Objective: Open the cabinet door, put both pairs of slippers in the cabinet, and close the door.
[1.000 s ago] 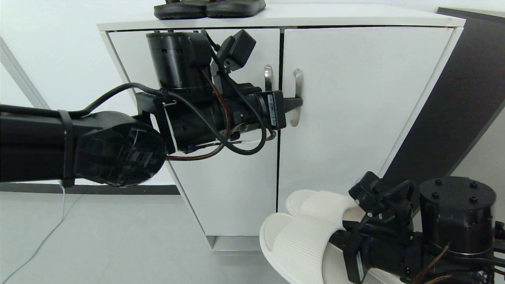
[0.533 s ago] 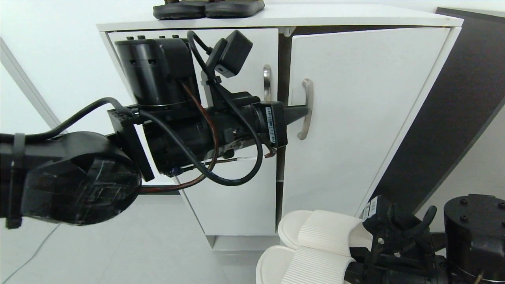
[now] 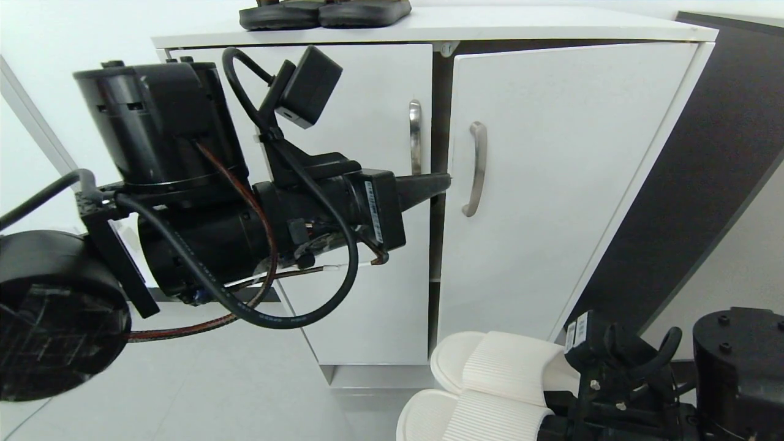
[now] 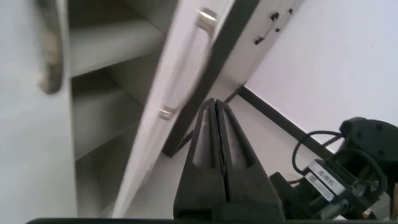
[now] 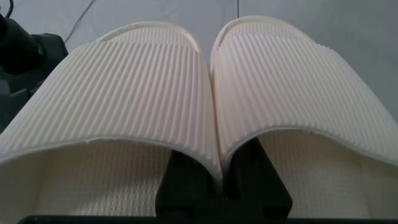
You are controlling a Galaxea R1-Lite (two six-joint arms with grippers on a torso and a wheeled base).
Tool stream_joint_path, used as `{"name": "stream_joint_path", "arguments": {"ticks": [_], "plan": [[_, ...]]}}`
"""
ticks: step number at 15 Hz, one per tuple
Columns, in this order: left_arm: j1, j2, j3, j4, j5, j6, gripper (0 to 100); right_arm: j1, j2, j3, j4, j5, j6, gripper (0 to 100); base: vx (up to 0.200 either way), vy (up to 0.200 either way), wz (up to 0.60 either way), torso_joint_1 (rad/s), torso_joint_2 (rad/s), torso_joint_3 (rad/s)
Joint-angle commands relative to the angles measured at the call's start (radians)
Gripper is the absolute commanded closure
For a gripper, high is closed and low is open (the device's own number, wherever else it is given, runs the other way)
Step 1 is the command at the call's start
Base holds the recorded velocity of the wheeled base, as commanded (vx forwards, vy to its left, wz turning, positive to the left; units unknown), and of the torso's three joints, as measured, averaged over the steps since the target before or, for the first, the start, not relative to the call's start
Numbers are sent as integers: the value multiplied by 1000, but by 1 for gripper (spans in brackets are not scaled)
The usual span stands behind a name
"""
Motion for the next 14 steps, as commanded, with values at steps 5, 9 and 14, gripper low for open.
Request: {"name": "stream_joint_path", "arguments": {"ticks": [5,9,14], "plan": [[87,106,-92,0,-7,-11,100,1,2,0,0,-2,-2,100,0,0,0,0,0,0],[93,157,-155,2,-25,-12,100,1,12,11,0,-3,-36,100,0,0,0,0,0,0],[84,201,-229,2,-27,-24,100,1,22,13,0,0,-43,100,0,0,0,0,0,0]]}}
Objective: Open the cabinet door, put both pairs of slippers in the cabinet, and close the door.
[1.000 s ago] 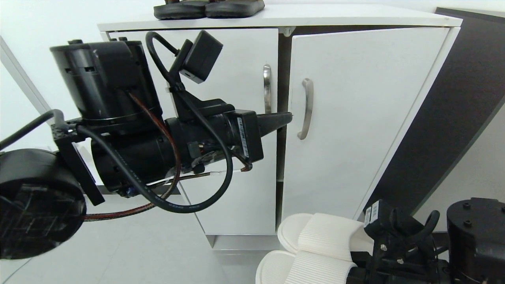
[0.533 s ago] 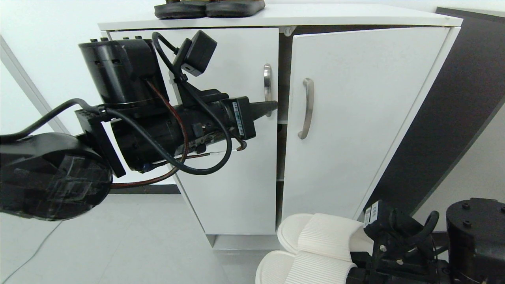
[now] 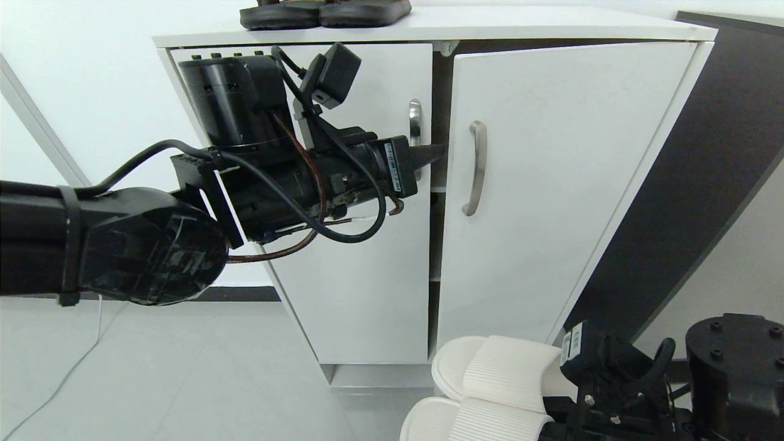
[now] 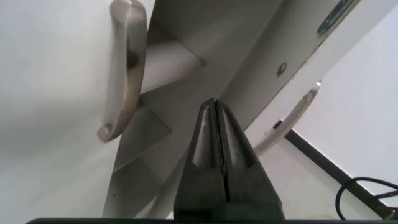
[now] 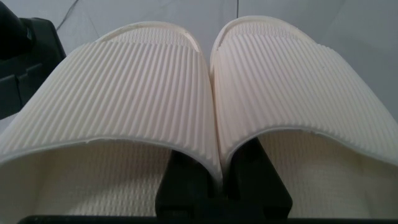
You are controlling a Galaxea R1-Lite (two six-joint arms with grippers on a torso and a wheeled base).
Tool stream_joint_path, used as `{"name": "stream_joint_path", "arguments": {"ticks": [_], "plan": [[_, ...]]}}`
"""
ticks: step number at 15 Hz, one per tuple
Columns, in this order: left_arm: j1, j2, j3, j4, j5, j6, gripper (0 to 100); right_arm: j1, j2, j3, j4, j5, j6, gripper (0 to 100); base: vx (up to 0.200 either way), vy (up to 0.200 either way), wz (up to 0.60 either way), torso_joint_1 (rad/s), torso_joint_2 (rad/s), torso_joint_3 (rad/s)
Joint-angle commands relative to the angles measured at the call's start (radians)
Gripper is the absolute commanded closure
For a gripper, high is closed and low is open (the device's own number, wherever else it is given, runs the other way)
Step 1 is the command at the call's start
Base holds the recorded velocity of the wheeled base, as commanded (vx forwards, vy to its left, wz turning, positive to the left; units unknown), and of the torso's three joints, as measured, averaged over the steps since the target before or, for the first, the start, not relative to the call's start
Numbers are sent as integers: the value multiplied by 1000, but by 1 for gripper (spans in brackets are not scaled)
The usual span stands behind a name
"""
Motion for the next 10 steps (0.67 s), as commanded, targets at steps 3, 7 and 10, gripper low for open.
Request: {"name": "stream_joint_path", "arguments": {"ticks": [3,7,10], "plan": [[-10,24,-18,-1,0,0,100,7,14,2,0,1,0,100,0,0,0,0,0,0],[-10,34,-31,-2,0,0,100,14,15,3,0,2,0,100,-50,0,0,2,1,2],[-56,34,-31,-2,1,-3,100,56,7,23,0,2,0,100,-200,0,0,7,1,5]]}}
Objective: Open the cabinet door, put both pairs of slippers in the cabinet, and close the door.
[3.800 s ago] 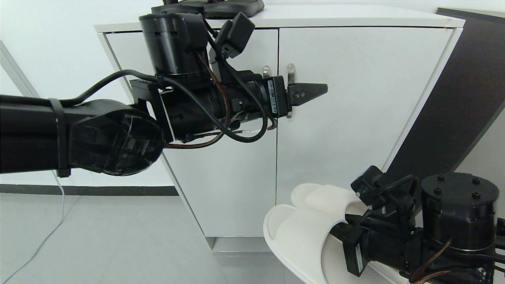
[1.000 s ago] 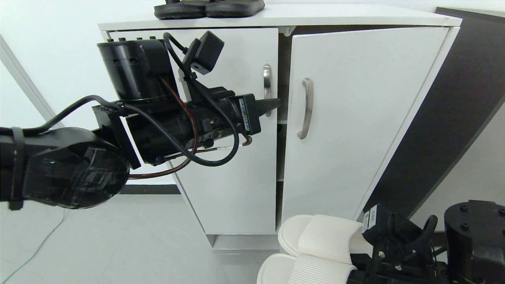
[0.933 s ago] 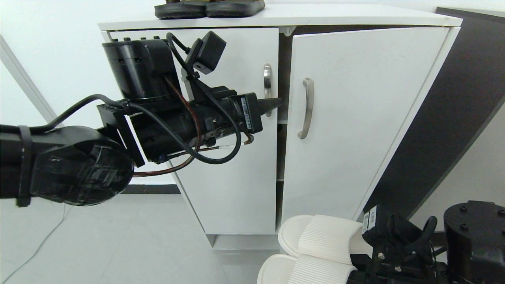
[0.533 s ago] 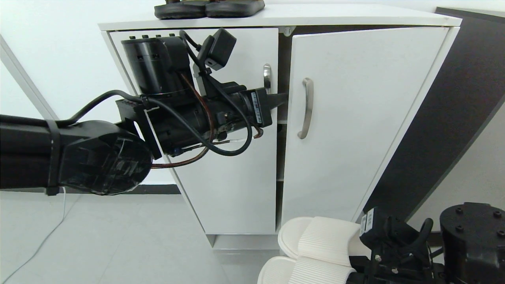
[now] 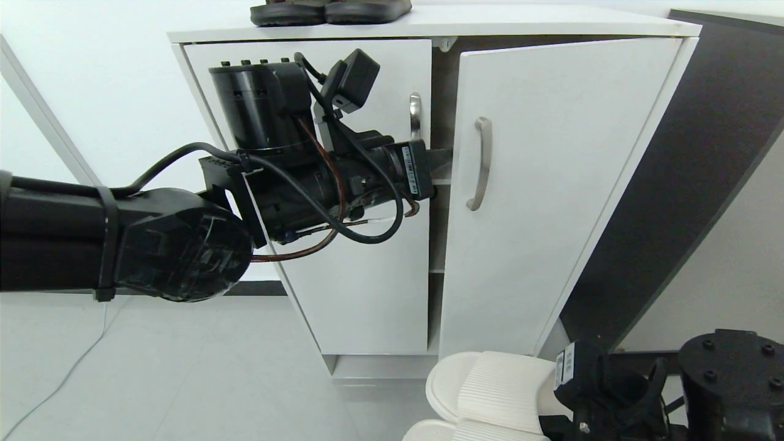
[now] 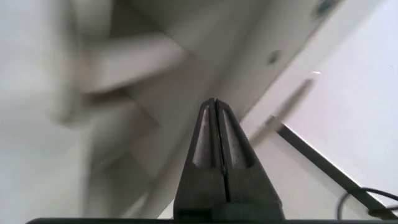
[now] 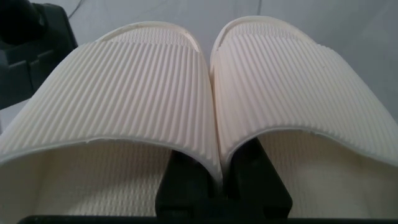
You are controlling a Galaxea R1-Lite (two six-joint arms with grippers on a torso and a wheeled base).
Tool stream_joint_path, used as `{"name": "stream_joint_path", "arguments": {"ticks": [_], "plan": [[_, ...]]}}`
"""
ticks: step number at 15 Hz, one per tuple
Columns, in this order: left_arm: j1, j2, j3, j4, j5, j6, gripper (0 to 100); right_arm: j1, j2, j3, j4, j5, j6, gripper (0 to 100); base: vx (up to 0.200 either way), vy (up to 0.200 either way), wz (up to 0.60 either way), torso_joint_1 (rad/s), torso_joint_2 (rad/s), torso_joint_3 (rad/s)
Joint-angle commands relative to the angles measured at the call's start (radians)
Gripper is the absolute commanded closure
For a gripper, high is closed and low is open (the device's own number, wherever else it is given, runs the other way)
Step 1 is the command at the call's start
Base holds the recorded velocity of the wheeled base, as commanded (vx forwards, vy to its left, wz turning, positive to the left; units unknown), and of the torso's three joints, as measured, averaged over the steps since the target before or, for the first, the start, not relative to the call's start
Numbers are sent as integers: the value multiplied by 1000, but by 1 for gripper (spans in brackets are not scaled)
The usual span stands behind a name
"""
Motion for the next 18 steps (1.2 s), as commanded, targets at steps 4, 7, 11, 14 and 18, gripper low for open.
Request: {"name": "stream_joint_path", "arguments": {"ticks": [4,7,11,14,18], "plan": [[-169,40,3,-87,2,-27,100,56,-4,26,-11,-1,0,100,-200,0,0,-1,1,1],[-161,67,11,-118,2,-36,100,57,-4,32,-26,-1,0,100,-67,0,0,2,1,2],[-19,55,120,-322,20,-71,100,25,24,13,-30,-7,10,100,0,0,0,0,0,0],[152,-82,269,-333,54,-73,100,-73,65,-38,-28,-7,29,100,0,0,0,0,0,0],[359,-451,602,-242,68,-70,100,-84,94,-61,-30,-26,75,100,0,0,0,0,0,0]]}}
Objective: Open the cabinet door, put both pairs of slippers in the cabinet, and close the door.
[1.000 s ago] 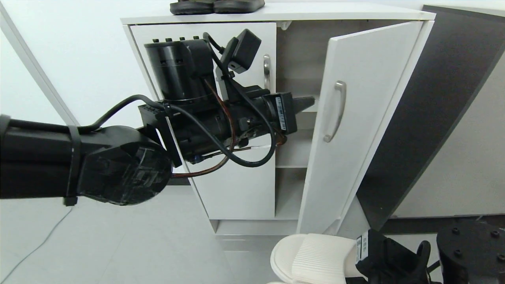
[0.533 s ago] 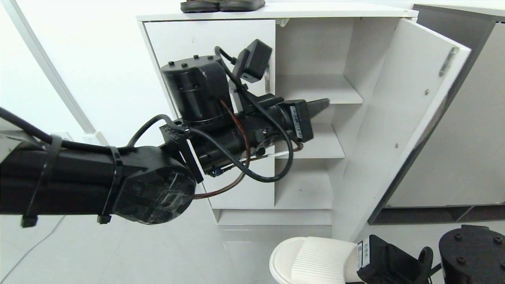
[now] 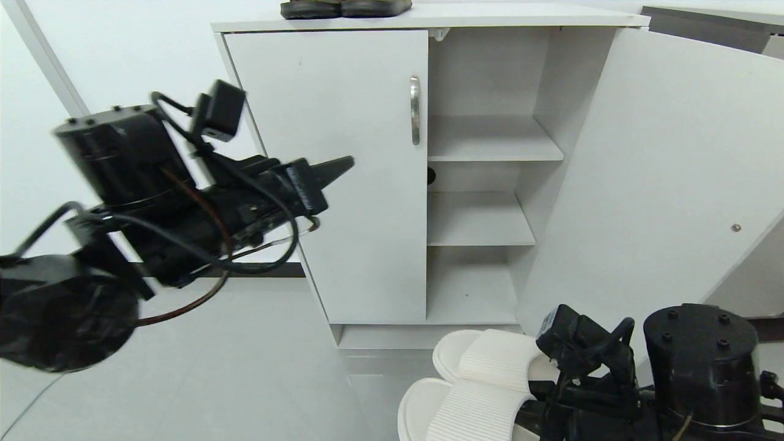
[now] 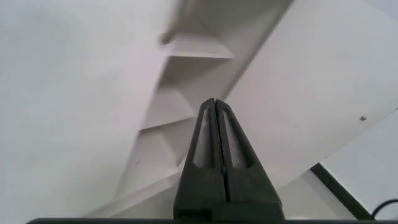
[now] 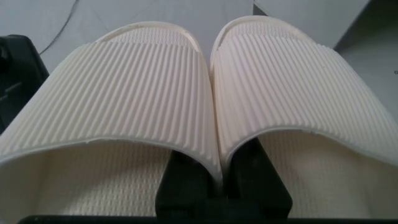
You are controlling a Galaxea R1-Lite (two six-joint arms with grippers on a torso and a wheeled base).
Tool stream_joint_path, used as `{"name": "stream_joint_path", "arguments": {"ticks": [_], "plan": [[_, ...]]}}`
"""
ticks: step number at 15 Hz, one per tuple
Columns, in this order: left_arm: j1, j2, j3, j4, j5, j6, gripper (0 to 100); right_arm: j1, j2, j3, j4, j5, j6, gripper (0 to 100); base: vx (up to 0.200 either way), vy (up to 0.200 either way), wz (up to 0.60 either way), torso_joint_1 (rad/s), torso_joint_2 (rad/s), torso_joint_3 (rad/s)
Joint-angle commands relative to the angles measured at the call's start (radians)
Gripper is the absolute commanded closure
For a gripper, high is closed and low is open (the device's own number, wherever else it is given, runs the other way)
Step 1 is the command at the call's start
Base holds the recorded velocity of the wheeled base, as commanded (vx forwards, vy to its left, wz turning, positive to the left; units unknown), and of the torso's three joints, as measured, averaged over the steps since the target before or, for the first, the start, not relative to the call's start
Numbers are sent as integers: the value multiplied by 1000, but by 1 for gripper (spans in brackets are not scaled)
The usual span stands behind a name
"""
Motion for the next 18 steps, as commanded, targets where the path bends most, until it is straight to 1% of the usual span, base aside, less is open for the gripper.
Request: {"name": "stream_joint_path", "arguments": {"ticks": [1,3,4,5,6,7,8,9,10,11,12,13,14,15,16,17,18], "plan": [[155,-356,255,98,55,7,100,-3,15,-7,0,-6,-2,100,0,0,0,0,0,0],[236,-526,330,242,156,8,100,-3,15,-7,-2,-9,-2,100,0,0,0,0,0,0],[320,-693,383,383,224,20,100,-8,21,-7,0,-15,-2,100,0,0,0,0,0,0],[320,-693,383,383,224,20,100,-8,21,-7,0,-15,-2,100,0,0,0,0,0,0],[417,-934,437,632,294,74,100,-16,30,-12,-2,-22,0,100,0,0,0,0,0,0],[442,-1040,456,752,323,99,100,-17,30,-15,-2,-29,0,100,0,0,0,0,0,0],[448,-1127,465,848,351,105,100,-17,32,-18,0,-53,0,100,0,0,0,0,0,0],[446,-1206,486,916,368,106,100,-17,35,-24,-2,-85,0,100,0,0,0,0,0,0],[448,-1233,502,931,369,108,100,-17,36,-26,0,-95,0,100,0,0,0,0,0,0],[446,-1313,578,937,369,135,100,-17,39,-30,0,-104,6,100,0,0,0,0,0,0],[445,-1370,629,937,365,171,100,-17,41,-32,0,-104,12,100,0,0,0,0,0,0],[440,-1419,669,937,363,195,100,-17,41,-32,0,-104,14,100,0,0,0,0,0,0],[440,-1419,669,937,363,195,100,-17,41,-32,0,-104,14,100,0,0,0,0,0,0],[438,-1514,730,939,353,223,100,-16,41,-32,0,-105,14,100,0,0,0,0,0,0],[432,-1532,758,936,360,228,100,-16,41,-32,-2,-105,14,100,0,0,0,0,0,0],[420,-1557,781,936,380,228,100,-16,41,-32,0,-105,15,100,0,0,0,0,0,0],[417,-1568,808,933,393,235,100,-16,41,-32,0,-105,15,100,0,0,0,0,0,0]]}}
